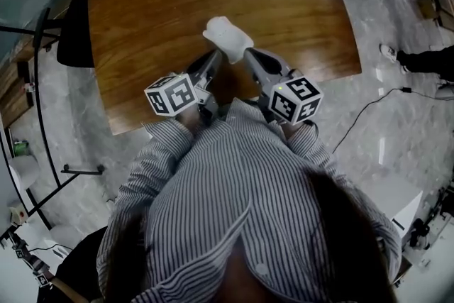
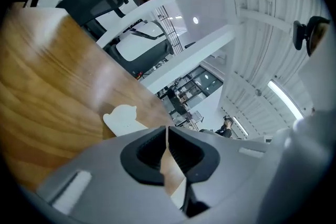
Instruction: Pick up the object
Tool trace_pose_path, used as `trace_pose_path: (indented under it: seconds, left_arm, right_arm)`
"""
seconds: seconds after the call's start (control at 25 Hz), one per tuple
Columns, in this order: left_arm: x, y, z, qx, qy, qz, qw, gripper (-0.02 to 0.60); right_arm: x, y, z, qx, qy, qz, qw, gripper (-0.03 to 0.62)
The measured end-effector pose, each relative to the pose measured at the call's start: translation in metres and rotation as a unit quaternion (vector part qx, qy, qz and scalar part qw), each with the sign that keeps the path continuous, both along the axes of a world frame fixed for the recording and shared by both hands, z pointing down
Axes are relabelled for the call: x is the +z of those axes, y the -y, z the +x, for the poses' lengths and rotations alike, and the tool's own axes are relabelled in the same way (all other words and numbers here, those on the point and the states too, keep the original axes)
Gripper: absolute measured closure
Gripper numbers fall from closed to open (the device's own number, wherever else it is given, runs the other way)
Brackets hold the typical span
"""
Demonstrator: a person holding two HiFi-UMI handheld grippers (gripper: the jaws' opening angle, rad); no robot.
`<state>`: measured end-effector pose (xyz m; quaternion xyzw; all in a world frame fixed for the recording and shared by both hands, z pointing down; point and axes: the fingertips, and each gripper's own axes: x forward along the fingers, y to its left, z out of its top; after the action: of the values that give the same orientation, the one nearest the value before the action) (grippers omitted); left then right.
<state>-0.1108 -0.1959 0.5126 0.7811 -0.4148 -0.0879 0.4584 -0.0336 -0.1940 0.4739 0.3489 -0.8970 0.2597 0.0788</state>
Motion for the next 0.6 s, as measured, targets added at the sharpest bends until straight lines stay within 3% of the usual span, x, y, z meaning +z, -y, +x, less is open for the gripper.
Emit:
trace_pose_path:
  seconds: [0.16, 0.28, 0.48, 0.6]
  left_arm:
    - [0.017, 0.002, 0.007, 0.020, -0.032, -0.051, 0.9980, 0.560]
    - [0.034, 0.000, 0.015, 0.025, -0.057, -0.103, 0.9927, 0.512]
    - [0.070, 0.005, 0.019, -0.022, -0.149, -0.200, 0.9681, 0.437]
    - [0.087, 0.010, 0.013, -0.049, -0.169, -0.231, 0.9568, 0.411]
  right_arm:
    - [0.000, 0.010, 0.000, -0.006, -0.003, -0.006, 1.000, 0.592]
    - [-0.003, 0.012, 0.000, -0.014, -0.006, -0.015, 1.000, 0.592]
    - [0.005, 0.017, 0.018, -0.012, -0.007, -0.041, 0.999, 0.592]
    - [0.016, 0.020, 0.026, -0.004, -0.011, -0.057, 0.998, 0.592]
